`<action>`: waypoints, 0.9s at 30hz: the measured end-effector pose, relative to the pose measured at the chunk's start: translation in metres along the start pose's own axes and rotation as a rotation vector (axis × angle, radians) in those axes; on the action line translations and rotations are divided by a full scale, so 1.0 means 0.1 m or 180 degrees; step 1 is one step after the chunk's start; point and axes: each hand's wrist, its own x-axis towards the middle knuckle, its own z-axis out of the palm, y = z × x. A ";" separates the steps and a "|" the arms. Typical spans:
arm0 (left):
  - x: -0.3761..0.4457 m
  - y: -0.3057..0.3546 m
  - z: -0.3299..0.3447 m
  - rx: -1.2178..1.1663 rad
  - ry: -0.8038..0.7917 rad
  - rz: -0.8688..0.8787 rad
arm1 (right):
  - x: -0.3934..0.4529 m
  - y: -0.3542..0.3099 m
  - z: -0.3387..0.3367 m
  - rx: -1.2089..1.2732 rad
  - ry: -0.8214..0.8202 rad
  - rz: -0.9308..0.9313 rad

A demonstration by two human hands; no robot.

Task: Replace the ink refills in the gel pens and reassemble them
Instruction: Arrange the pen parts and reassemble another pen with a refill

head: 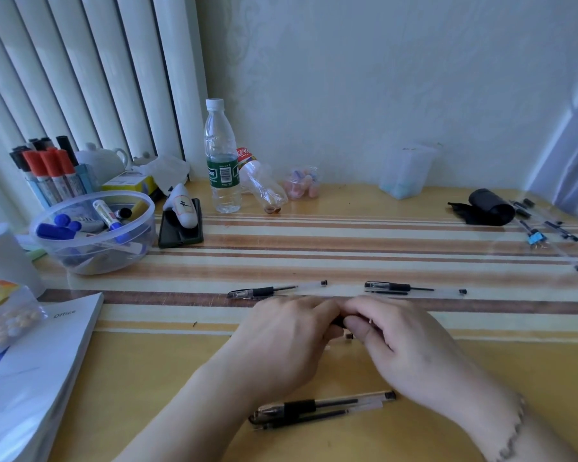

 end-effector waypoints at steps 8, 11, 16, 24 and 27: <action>-0.06 -0.12 -0.11 -0.0446 -0.0148 -0.0237 | -0.01 0.05 -0.07 -0.0089 0.0097 -0.0124; -0.06 -0.16 -0.10 -0.0498 -0.0063 -0.0292 | 0.00 0.08 -0.06 0.0069 0.0079 -0.0066; -0.02 -0.15 -0.07 -0.1025 0.0021 -0.0483 | 0.00 0.04 0.00 -0.0143 0.0549 -0.0201; -0.03 -0.25 -0.11 -0.1207 0.0381 -0.0824 | 0.04 0.04 -0.02 0.0011 0.0275 -0.0061; -0.02 -0.25 -0.12 -0.1279 0.0386 -0.0830 | 0.04 0.10 0.00 0.0010 0.0395 -0.0104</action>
